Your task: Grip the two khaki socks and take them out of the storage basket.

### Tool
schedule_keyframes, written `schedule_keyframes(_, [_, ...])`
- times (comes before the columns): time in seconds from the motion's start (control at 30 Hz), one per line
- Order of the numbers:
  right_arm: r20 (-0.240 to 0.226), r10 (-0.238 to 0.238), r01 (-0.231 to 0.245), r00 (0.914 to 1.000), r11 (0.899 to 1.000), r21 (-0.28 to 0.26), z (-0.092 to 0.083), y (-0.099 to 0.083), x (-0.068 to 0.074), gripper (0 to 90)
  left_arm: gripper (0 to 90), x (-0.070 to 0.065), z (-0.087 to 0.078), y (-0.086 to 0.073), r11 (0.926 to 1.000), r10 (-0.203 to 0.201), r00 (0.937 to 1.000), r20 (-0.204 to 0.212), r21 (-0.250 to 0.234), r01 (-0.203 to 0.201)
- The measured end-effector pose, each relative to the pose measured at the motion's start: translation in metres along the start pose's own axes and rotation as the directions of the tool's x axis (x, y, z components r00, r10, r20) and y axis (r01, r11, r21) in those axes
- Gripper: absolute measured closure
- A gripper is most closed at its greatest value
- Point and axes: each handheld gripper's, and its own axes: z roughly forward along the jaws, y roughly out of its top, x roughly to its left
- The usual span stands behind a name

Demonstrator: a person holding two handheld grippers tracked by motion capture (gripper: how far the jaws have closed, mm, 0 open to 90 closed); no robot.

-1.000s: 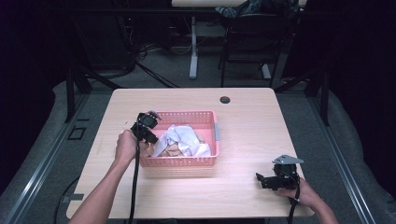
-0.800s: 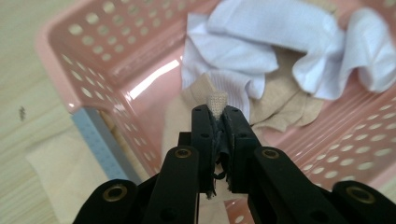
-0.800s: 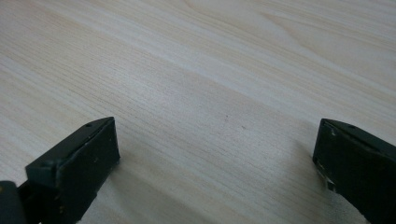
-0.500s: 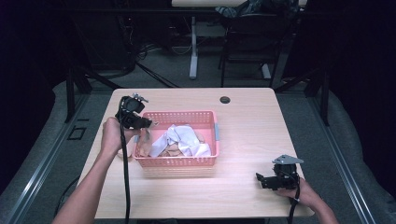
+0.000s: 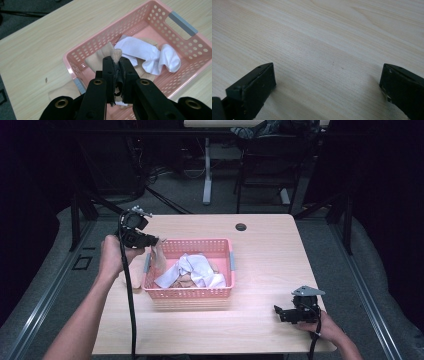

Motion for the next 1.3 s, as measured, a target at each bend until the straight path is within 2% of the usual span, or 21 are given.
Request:
schedule_keyframes(0.17, [0.000, 0.000, 0.000, 1.0000, 1.000, 0.000, 0.000, 0.000, 0.000, 0.0, 84.8, 0.004, -0.002, 0.001, 0.9998, -0.018, 0.9998, 0.006, -0.010, 0.018])
schedule_keyframes(0.43, [0.002, 0.000, 0.000, 1.0000, 1.000, 0.000, 0.000, 0.000, 0.000, 0.0, 84.8, 0.003, -0.012, 0.009, 0.9996, -0.005, 1.0000, -0.001, -0.026, 0.005])
schedule_keyframes(0.53, [0.002, -0.003, 0.003, 1.0000, 1.000, 0.004, 0.000, 0.000, 0.000, 0.0, 84.8, 0.003, -0.020, 0.012, 0.9993, 0.002, 0.9999, -0.011, -0.037, -0.002])
schedule_keyframes(0.87, [0.001, -0.003, 0.003, 1.0000, 1.000, 0.005, 0.000, 0.000, 0.000, 0.0, 84.8, 0.016, -0.054, 0.019, 0.9955, -0.015, 0.9990, -0.041, -0.094, 0.011])
schedule_keyframes(0.97, [0.003, -0.004, 0.004, 1.0000, 1.000, 0.001, 0.000, 0.000, 0.000, 0.0, 84.8, 0.019, -0.064, 0.018, 0.9937, -0.019, 0.9982, -0.057, -0.111, 0.012])
schedule_keyframes(1.07, [0.001, -0.005, 0.005, 1.0000, 1.000, 0.002, 0.000, 0.000, 0.000, 0.0, 84.8, 0.025, -0.072, 0.014, 0.9940, -0.028, 0.9964, -0.080, -0.108, 0.020])
schedule_keyframes(1.3, [0.000, 0.000, 0.000, 1.0000, 1.000, -0.003, 0.000, 0.000, 0.000, 0.0, 84.8, 0.043, -0.088, 0.000, 0.9920, -0.067, 0.9905, -0.120, -0.114, 0.053])
